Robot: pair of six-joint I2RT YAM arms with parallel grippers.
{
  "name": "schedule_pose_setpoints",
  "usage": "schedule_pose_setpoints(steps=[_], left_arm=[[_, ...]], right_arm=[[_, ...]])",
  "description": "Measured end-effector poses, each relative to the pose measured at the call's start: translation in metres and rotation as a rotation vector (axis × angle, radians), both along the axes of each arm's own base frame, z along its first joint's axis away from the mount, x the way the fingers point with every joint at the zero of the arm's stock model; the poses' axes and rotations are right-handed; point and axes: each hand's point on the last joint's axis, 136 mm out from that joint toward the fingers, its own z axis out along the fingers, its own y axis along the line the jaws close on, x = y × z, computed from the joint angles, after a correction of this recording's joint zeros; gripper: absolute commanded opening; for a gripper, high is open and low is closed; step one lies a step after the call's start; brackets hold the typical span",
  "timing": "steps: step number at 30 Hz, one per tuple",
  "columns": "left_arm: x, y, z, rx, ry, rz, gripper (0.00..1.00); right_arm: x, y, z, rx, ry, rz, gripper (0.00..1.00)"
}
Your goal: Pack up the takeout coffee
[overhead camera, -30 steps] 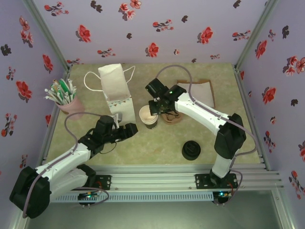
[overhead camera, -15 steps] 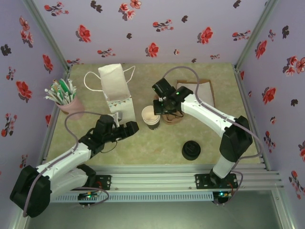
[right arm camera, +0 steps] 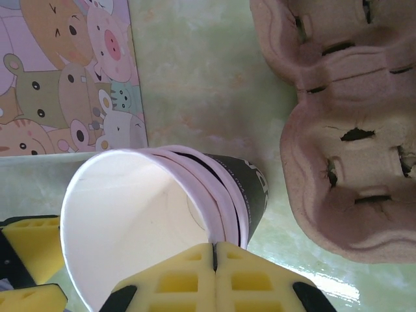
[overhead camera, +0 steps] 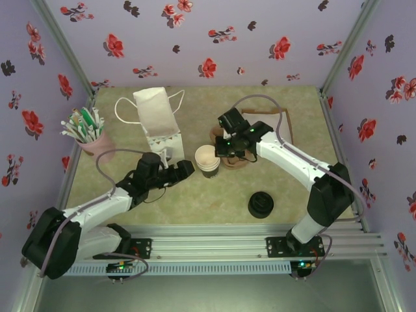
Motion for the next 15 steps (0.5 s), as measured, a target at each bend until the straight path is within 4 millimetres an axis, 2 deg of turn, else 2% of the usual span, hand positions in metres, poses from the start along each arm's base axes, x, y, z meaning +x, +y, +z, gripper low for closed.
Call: schedule_pose_setpoints(steps=[15], left_arm=[[0.008, -0.013, 0.000, -0.018, 0.000, -0.013, 0.79]], right_arm=[[0.003, -0.008, -0.004, 0.071, 0.036, -0.020, 0.04]])
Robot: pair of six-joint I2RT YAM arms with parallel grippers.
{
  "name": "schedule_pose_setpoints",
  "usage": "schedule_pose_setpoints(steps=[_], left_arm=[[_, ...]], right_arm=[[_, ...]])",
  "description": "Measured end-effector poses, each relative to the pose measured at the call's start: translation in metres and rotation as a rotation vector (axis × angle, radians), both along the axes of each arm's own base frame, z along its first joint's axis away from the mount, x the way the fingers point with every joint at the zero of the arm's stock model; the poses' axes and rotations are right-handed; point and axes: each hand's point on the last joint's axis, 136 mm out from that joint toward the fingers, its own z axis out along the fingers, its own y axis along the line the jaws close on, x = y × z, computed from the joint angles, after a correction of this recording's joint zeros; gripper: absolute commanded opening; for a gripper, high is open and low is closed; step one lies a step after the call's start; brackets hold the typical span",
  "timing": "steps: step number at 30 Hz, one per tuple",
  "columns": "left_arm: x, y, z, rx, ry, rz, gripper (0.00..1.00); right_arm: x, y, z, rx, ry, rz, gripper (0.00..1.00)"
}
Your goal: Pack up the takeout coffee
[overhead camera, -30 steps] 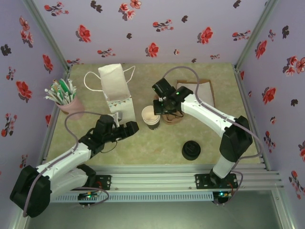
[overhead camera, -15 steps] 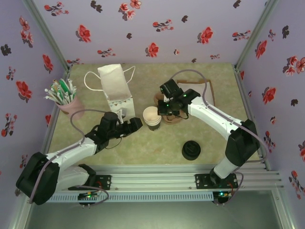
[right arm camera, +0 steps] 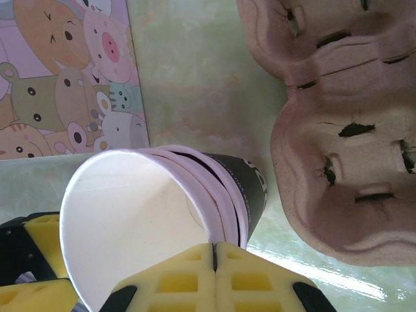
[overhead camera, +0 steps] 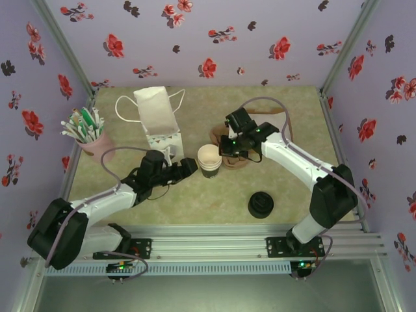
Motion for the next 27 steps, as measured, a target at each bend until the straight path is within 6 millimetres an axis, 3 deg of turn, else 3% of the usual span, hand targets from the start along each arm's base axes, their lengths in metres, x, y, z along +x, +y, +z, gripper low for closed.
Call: schedule_pose_setpoints(steps=[5, 11, 13, 17, 23, 27], left_arm=[[0.001, -0.001, 0.000, 0.000, 0.000, 0.000, 0.82], [0.001, -0.001, 0.000, -0.002, -0.002, -0.002, 0.76], [0.000, -0.002, -0.001, 0.000, 0.000, -0.004, 0.76], [-0.001, -0.003, -0.001, 0.002, 0.002, -0.008, 0.79], [-0.003, -0.006, 0.002, -0.004, -0.006, -0.019, 0.82], [-0.007, -0.008, 0.016, -0.041, -0.033, -0.022, 0.83]], right_arm=[[-0.003, 0.004, 0.004, 0.030, 0.004, 0.017, 0.04], [-0.005, 0.003, 0.003, 0.040, 0.013, 0.018, 0.05], [-0.005, 0.002, 0.002, 0.040, 0.017, 0.012, 0.15], [-0.006, -0.001, -0.001, 0.026, 0.023, 0.001, 0.23], [-0.007, -0.006, -0.005, -0.001, 0.033, -0.009, 0.25], [-0.010, -0.011, -0.005, -0.025, 0.041, -0.009, 0.25]])
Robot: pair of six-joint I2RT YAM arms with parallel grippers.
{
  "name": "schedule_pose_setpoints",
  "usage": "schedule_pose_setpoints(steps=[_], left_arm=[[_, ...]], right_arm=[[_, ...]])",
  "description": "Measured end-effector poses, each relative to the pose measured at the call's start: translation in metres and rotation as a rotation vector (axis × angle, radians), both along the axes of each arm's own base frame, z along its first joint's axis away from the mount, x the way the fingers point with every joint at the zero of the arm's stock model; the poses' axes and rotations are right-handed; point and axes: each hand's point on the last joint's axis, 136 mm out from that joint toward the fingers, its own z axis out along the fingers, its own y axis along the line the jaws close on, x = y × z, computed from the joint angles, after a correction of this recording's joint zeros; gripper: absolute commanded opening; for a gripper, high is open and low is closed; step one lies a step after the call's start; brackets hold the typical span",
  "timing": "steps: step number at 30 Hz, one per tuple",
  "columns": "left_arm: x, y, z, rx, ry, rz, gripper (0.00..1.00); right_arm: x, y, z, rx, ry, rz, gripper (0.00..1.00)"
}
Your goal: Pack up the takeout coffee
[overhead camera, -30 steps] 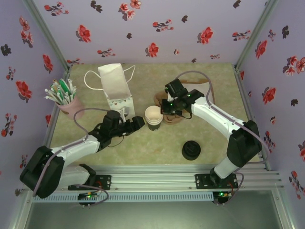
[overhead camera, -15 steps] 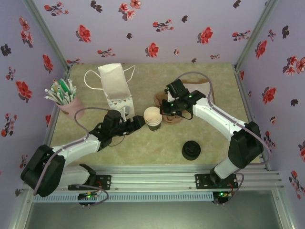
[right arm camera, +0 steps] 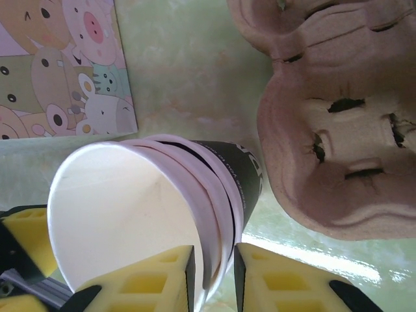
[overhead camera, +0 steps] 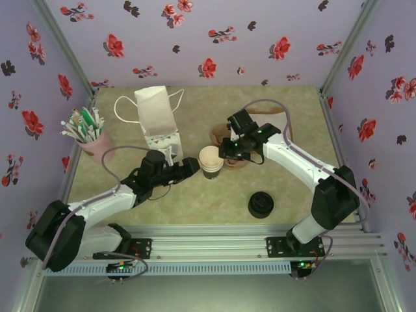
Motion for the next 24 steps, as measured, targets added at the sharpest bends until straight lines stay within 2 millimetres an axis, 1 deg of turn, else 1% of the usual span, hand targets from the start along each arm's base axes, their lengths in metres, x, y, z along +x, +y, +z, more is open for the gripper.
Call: schedule_pose_setpoints(steps=[2, 3, 6, 8, 10, 14, 19, 24], left_arm=[[-0.004, 0.002, 0.003, -0.018, -0.008, 0.004, 0.83], [-0.005, 0.003, 0.002, -0.026, -0.009, 0.007, 0.81], [-0.011, 0.008, -0.007, -0.039, 0.007, 0.020, 0.74], [-0.014, 0.010, -0.014, -0.046, 0.023, 0.026, 0.73], [-0.013, 0.009, -0.015, -0.061, 0.023, 0.029, 0.72], [-0.007, 0.000, -0.014, -0.112, 0.024, 0.024, 0.71], [-0.002, -0.013, -0.022, -0.172, 0.057, 0.005, 0.67], [-0.001, -0.018, -0.025, -0.212, 0.069, -0.008, 0.66]], right_arm=[[0.000, -0.001, 0.003, -0.009, -0.004, 0.003, 0.25], [0.000, -0.001, 0.004, -0.010, -0.005, 0.004, 0.24], [0.002, -0.001, 0.009, -0.013, -0.012, 0.008, 0.22], [0.003, -0.001, 0.011, -0.017, -0.014, 0.013, 0.21], [0.004, 0.000, 0.012, -0.022, -0.012, 0.015, 0.21], [0.004, 0.003, 0.011, -0.039, -0.007, 0.029, 0.21], [0.002, 0.003, 0.005, -0.076, 0.005, 0.038, 0.21], [0.000, 0.000, 0.005, -0.103, 0.010, 0.040, 0.21]])
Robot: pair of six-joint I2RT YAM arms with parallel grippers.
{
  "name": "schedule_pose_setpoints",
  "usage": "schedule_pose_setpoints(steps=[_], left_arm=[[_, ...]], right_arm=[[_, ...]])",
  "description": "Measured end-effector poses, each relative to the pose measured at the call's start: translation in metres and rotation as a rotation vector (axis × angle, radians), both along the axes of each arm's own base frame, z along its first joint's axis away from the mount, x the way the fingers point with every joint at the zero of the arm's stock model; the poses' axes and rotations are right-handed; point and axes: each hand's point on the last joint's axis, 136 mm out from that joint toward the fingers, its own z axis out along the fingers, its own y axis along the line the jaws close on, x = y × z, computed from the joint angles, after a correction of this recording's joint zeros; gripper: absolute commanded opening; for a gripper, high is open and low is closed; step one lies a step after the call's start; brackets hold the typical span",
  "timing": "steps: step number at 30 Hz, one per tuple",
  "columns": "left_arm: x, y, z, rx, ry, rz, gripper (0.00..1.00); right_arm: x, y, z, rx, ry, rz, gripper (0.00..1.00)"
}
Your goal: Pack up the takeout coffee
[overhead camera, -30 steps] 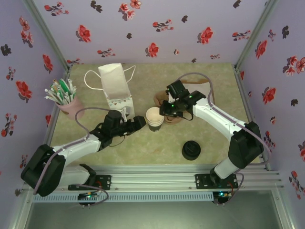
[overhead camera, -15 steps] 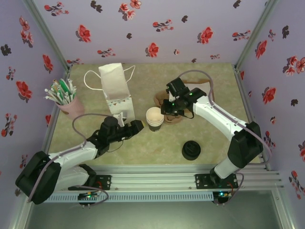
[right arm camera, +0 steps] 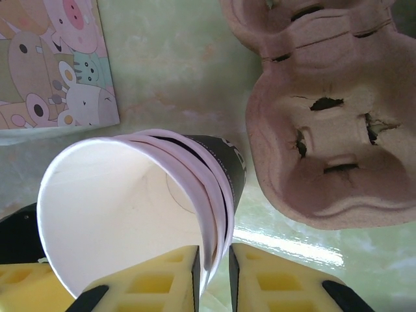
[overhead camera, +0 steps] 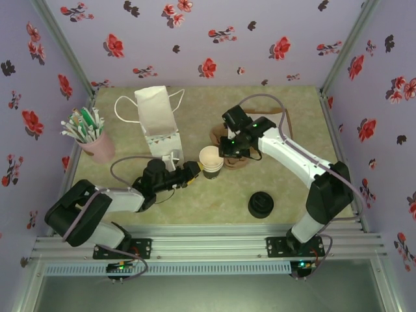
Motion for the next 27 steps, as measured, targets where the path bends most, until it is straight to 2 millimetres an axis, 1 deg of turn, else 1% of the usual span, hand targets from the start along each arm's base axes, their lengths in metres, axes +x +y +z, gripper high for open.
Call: schedule_pose_setpoints(steps=[7, 12, 16, 20, 27], left_arm=[[0.000, -0.001, 0.007, -0.026, -0.019, -0.003, 0.65], [0.000, -0.001, 0.007, -0.028, -0.017, -0.003, 0.62], [0.000, -0.001, 0.006, -0.026, -0.016, -0.003, 0.62], [0.000, -0.001, 0.005, -0.024, -0.013, -0.003, 0.62], [0.000, -0.001, 0.005, -0.023, -0.013, -0.003, 0.62]], right_arm=[[0.001, 0.004, 0.003, -0.005, -0.006, 0.015, 0.18], [0.002, 0.007, -0.002, -0.015, 0.003, 0.026, 0.17], [0.001, 0.009, -0.008, -0.025, 0.015, 0.031, 0.11], [0.001, 0.010, -0.008, -0.024, 0.014, 0.034, 0.06], [0.000, 0.011, -0.007, -0.017, 0.017, 0.036, 0.00]])
